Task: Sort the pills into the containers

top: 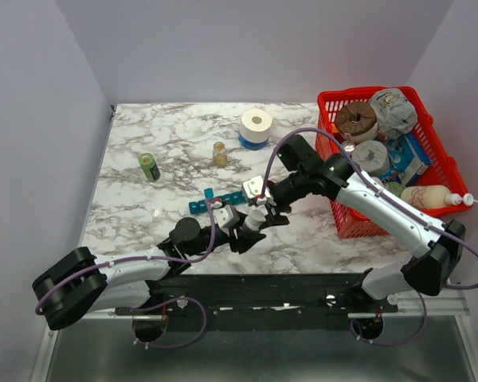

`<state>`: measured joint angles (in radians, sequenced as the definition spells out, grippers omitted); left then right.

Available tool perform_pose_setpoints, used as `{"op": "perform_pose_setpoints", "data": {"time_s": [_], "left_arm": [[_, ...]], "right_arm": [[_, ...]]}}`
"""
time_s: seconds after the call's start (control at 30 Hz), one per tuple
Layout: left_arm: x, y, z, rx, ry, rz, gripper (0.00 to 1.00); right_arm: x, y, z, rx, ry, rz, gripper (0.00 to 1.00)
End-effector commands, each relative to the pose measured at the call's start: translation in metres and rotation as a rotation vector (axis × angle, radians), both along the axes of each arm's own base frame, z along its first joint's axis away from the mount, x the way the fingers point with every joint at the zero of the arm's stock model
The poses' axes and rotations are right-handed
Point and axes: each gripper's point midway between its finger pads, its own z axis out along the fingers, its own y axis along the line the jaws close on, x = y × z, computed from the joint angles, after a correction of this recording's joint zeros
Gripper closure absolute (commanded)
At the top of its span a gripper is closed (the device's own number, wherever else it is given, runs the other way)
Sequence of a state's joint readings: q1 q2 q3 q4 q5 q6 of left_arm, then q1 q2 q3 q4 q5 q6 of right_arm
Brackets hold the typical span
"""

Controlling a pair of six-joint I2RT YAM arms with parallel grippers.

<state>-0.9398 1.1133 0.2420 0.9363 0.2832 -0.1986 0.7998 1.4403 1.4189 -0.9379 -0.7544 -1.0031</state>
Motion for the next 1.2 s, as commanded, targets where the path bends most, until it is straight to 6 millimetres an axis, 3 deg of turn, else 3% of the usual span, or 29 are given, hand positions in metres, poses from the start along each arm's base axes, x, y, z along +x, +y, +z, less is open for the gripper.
{"op": "perform_pose_setpoints", "data": {"time_s": [0.0, 0.23, 0.33, 0.47, 0.73, 0.93, 1.17], "left_arm": [[-0.005, -0.007, 0.021, -0.032, -0.056, -0.06, 1.0], [-0.006, -0.007, 0.019, -0.02, -0.056, -0.077, 1.0], [-0.006, -0.007, 0.017, -0.001, -0.054, -0.087, 1.0], [-0.007, -0.01, 0.006, 0.069, -0.029, -0.114, 1.0], [-0.007, -0.011, 0.017, 0.057, -0.058, -0.128, 1.0], [-0.005, -0.009, 0.033, 0.0, -0.094, -0.104, 1.0], [0.004, -0.001, 0.056, -0.074, -0.129, -0.028, 1.0]], "right_arm": [[-0.013, 0.001, -0.003, -0.009, 0.058, 0.047, 0.3], [-0.018, -0.002, -0.008, -0.036, 0.083, 0.063, 0.4], [-0.018, -0.003, -0.008, -0.041, 0.085, 0.066, 0.52], [-0.019, -0.003, -0.008, -0.049, 0.083, 0.068, 0.53], [-0.028, 0.001, -0.012, -0.056, 0.177, 0.09, 0.55], [-0.042, 0.007, -0.014, -0.039, 0.312, 0.1, 0.55], [-0.037, 0.012, -0.02, -0.054, 0.379, -0.002, 0.52]]}}
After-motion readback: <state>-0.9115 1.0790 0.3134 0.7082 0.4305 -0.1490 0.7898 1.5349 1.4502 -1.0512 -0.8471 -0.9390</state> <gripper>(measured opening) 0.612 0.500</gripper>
